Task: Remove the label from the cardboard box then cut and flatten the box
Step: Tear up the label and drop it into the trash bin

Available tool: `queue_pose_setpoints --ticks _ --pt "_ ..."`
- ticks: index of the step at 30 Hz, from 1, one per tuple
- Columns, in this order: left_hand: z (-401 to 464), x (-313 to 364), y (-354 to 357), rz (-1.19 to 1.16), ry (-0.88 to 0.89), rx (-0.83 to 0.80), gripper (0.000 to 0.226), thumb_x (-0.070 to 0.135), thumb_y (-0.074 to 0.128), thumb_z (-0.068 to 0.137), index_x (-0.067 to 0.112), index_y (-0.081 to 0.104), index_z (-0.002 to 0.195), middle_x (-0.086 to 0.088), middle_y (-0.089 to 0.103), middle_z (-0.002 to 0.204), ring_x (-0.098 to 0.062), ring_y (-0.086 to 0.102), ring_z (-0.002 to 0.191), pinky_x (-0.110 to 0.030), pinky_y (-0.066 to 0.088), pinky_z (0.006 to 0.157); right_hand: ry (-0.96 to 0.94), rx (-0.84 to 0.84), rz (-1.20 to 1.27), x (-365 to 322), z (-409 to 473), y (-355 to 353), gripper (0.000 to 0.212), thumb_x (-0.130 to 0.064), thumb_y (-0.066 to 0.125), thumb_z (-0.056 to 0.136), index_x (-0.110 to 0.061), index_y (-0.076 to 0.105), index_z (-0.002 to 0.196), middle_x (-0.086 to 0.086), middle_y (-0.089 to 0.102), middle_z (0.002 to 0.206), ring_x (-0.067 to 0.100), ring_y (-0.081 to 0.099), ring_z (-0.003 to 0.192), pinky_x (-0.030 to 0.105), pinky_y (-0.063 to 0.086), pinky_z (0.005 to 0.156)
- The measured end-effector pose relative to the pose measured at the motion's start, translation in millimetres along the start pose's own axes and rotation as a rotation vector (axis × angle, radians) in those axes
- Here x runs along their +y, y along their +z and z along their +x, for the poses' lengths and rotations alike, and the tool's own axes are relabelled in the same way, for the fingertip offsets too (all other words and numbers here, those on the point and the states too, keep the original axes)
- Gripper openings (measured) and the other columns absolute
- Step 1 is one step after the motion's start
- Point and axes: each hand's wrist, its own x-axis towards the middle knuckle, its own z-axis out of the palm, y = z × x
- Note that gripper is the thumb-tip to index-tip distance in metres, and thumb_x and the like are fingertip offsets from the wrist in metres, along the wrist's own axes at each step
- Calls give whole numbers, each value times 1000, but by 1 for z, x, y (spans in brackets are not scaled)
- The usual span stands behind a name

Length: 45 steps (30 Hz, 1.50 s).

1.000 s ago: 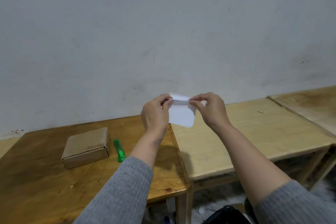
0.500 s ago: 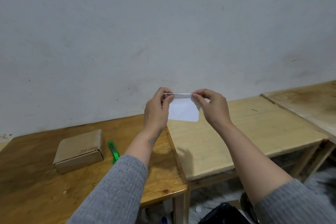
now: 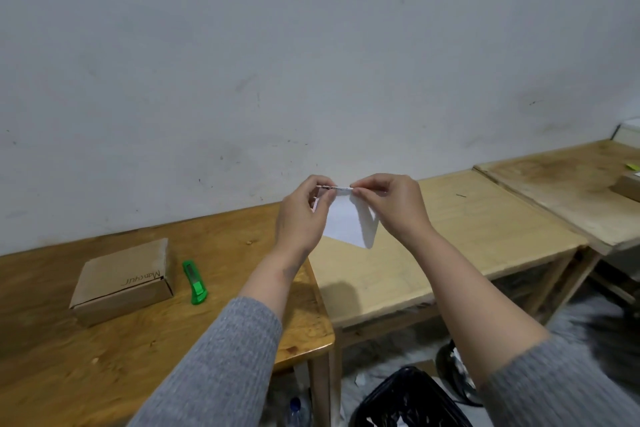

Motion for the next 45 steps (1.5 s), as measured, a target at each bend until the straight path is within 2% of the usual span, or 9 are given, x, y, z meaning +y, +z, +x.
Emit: queue_pose_setpoints --ticks 6,11,16,23,29,32,37,43,45 --pt "-5 13 19 55 79 -21 6 40 72 81 40 68 85 22 53 115 2 53 108 -13 41 84 52 2 -25 16 -11 -20 5 -12 71 80 -13 75 82 -1 72 78 10 66 76 19 49 68" --pt "-9 17 36 189 49 -166 9 47 65 83 47 68 75 27 67 83 4 60 89 -43 47 91 52 15 -94 23 -19 -34 2 -19 76 77 -17 75 77 -7 69 72 1 63 69 12 48 62" --pt "-26 12 56 204 18 -172 17 45 58 86 46 64 70 22 68 75 -6 64 85 -47 48 88 11 20 -321 36 -28 -43 4 -23 74 77 -21 74 73 -5 65 79 12 57 85 30 44 72" --pt "-42 8 86 169 -127 -140 20 41 58 88 43 64 69 18 68 79 -12 64 89 -48 46 89 -37 109 -377 54 -52 -39 6 -17 69 80 -15 72 75 -14 56 69 19 59 85 41 46 84" --pt "-46 -5 95 48 -238 -81 19 33 56 92 33 67 76 14 69 84 -13 63 90 -26 40 66 -69 185 -316 67 -67 -38 7 -8 66 79 -13 71 78 -6 66 76 10 58 76 23 45 72" --pt "-42 -2 92 -101 -138 -154 16 25 58 94 33 69 85 17 70 92 -6 62 92 -25 47 78 0 131 -220 74 -71 -42 6 -11 67 82 -15 72 85 -6 67 81 2 57 70 6 39 64" --pt "-44 6 87 -185 -74 -302 31 11 50 97 34 55 116 16 60 109 13 53 96 -3 40 77 181 121 -53 76 -68 -53 10 -15 68 84 -24 70 88 -12 67 81 0 60 72 11 46 64" --pt "-48 5 84 -193 -73 -235 32 -8 48 84 19 59 71 14 59 72 -2 54 70 -18 41 66 239 226 52 75 -69 -63 14 -5 66 79 -17 66 84 2 64 70 8 57 62 19 47 59" --pt "-50 6 84 -194 -97 -242 32 -7 51 85 15 69 70 13 66 74 0 60 71 -18 46 69 232 198 56 73 -69 -63 10 -3 66 80 -12 67 77 -3 67 72 0 60 63 13 45 58"
